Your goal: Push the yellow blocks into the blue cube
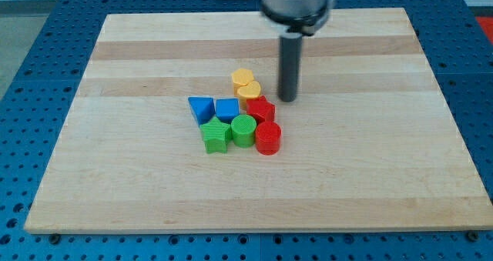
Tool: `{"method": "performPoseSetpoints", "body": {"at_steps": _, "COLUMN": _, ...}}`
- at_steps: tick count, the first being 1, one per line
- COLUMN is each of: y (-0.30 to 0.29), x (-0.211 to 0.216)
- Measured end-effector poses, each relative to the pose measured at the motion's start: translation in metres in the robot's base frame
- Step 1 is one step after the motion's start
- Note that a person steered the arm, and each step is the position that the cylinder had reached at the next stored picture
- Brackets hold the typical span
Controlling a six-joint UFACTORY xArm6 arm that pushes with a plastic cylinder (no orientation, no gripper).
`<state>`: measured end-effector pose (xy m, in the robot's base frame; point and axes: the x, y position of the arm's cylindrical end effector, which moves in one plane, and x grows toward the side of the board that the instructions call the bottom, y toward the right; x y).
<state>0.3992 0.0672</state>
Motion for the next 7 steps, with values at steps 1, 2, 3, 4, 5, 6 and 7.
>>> {"method": "performPoseSetpoints", "body": {"at_steps": 1, "y": -0.016, "x": -0.059}}
{"method": "performPoseSetpoints", "body": {"at_steps": 2, "y": -0.057, "x": -0.072}}
{"method": "performPoseSetpoints", "body": {"at_steps": 3, "y": -0.085, "x": -0.064}}
{"method": "performPoseSetpoints", "body": {"at_steps": 4, "y": -0.098, "x": -0.051}}
{"method": "performPoseSetpoints", "body": {"at_steps": 5, "y": -0.102, "x": -0.037}}
{"method": "performPoseSetpoints", "body": {"at_steps": 6, "y": -0.104, "x": -0.049}}
{"method": "performPoseSetpoints", "body": {"at_steps": 7, "y": -0.078, "x": -0.084}}
